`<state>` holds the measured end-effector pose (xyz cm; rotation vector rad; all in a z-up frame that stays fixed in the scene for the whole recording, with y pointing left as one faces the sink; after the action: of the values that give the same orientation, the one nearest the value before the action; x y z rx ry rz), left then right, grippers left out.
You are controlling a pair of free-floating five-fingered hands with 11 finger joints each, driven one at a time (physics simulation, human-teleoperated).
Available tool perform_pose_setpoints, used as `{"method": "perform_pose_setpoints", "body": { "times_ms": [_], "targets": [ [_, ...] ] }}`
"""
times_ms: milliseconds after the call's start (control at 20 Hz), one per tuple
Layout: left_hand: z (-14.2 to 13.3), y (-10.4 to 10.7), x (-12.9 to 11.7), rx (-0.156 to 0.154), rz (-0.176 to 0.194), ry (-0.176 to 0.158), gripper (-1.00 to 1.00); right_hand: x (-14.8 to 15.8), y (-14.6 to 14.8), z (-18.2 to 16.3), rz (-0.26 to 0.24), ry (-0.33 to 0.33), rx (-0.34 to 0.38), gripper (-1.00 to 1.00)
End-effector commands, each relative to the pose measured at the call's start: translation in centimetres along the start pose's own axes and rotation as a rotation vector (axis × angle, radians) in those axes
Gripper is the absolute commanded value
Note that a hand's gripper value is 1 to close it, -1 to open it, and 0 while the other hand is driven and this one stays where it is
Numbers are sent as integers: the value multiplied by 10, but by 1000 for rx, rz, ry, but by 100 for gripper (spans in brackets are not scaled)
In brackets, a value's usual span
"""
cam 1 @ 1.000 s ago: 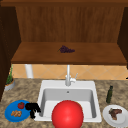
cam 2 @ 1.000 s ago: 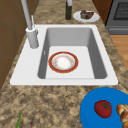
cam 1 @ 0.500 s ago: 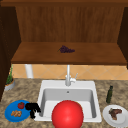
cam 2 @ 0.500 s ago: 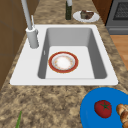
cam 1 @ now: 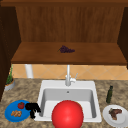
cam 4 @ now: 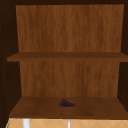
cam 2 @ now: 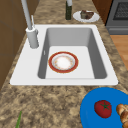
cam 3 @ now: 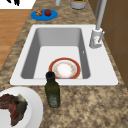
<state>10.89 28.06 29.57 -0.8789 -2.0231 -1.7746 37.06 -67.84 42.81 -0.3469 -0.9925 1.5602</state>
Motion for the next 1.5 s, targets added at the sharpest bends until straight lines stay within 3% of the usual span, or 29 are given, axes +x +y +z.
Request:
{"method": "perform_pose_setpoints", "body": {
  "times_ms": [0, 150, 300, 400, 600, 1450],
  "targets": [
    [0, 0, 0, 0, 0, 0, 0, 19, -7, 20, -12, -34, 56, -100],
    [0, 0, 0, 0, 0, 0, 0, 36, -8, 32, -16, 5, 101, -100],
    [0, 0, 0, 0, 0, 0, 0, 49, -7, 43, -23, 3, 119, -100],
    [0, 0, 0, 0, 0, 0, 0, 57, 9, 45, -12, -6, 52, -100],
    [0, 0, 0, 0, 0, 0, 0, 75, 13, 73, -25, -21, 1, -100],
    [0, 0, 0, 0, 0, 0, 0, 178, -3, 104, -96, -29, 214, -100]
  ]
}}
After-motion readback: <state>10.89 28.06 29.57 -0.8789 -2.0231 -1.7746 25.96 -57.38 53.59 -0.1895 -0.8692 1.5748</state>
